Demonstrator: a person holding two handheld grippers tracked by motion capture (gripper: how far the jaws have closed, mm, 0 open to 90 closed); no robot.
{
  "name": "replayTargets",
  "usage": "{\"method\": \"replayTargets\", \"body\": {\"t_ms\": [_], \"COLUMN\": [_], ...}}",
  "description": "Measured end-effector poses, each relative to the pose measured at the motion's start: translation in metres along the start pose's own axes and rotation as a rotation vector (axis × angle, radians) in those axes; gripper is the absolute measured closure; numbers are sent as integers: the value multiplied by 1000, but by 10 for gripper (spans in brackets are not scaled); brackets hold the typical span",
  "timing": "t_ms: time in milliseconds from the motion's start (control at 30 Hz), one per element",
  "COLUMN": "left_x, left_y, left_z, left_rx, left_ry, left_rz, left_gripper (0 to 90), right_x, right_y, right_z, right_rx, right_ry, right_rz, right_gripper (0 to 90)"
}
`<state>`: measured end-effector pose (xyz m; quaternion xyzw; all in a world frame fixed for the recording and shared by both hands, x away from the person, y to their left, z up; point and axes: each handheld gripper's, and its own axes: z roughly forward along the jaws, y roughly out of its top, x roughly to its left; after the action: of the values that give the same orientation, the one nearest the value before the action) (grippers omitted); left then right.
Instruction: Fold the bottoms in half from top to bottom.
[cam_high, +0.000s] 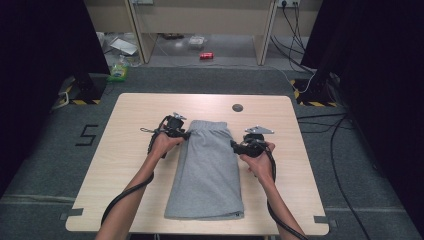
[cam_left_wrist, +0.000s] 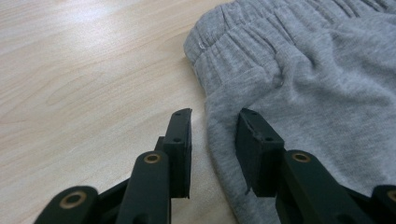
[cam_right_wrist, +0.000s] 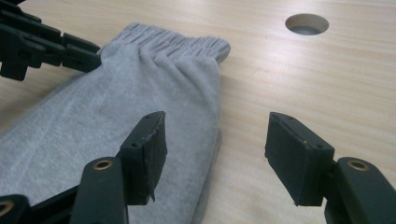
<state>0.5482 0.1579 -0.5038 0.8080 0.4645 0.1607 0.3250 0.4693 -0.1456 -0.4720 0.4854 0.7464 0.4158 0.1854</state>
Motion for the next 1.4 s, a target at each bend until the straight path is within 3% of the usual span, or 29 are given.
{"method": "replayTargets", "body": {"t_ms": [367, 767, 1167, 1400], "left_x": [0, 0, 0, 0], "left_y": [-1, 0, 0, 0], "left_z": [0, 0, 0, 0], "left_rx": [-5, -1, -2, 1], "left_ry": [-2, -1, -1, 1], "left_rz": [-2, 0, -1, -1], "left_gripper": [656, 656, 656, 656], "right_x": [2, 2, 3, 2], "right_y": [12, 26, 16, 11], "right_z": [10, 39, 70, 80], "right_rx": [-2, 45, 116, 128], "right_ry": [-4, -20, -33, -44], "right_rz": [1, 17, 35, 40], "right_gripper": [376, 367, 372, 390]}}
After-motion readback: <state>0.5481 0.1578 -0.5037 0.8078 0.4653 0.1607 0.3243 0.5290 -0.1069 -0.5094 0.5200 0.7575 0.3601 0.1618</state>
